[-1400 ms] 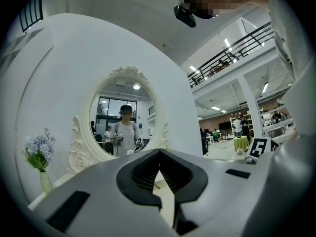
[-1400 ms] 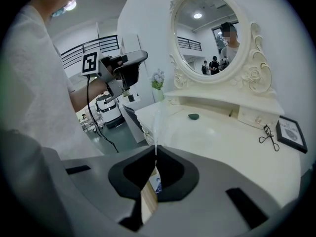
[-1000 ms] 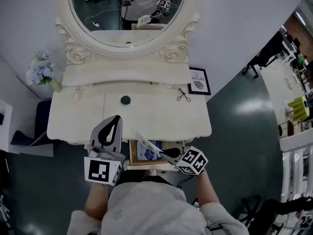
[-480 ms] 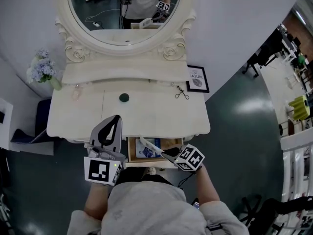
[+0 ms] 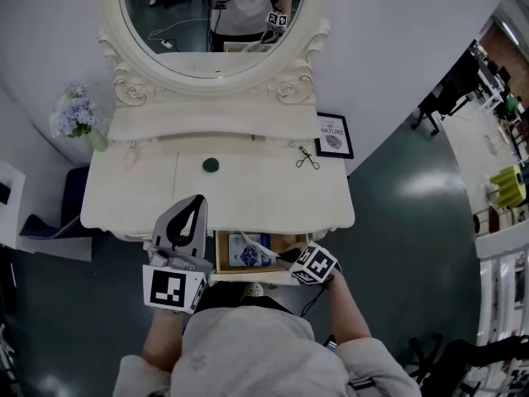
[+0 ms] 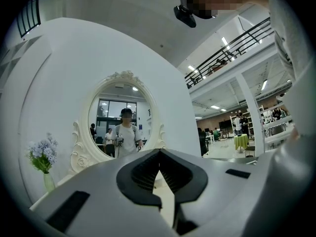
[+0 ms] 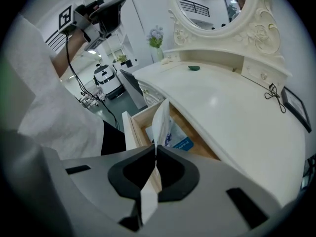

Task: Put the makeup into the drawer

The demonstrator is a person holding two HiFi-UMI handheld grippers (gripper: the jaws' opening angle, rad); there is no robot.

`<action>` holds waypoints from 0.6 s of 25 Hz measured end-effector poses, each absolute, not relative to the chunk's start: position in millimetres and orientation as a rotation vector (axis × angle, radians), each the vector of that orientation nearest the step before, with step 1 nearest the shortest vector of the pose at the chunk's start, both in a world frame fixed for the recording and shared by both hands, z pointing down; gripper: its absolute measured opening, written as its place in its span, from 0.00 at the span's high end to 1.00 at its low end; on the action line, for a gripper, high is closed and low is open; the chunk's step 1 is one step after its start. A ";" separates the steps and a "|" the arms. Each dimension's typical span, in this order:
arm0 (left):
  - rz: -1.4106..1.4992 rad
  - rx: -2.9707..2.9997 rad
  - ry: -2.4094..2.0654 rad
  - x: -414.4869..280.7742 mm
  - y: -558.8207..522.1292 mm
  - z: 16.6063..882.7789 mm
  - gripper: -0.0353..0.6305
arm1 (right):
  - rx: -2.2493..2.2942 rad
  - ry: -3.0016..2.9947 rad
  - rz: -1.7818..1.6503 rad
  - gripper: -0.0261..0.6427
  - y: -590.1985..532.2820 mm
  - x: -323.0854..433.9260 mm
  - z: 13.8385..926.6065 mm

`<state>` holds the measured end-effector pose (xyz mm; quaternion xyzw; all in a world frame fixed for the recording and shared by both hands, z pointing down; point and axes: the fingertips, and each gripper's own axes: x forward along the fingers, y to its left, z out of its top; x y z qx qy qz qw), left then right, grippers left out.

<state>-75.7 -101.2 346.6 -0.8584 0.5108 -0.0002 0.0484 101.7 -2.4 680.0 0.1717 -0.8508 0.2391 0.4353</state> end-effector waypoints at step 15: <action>-0.028 -2.618 1.558 -70.5 -95.3 347.0 0.92 | 0.559 -2.093 0.673 0.78 -13.3 116.4 688.0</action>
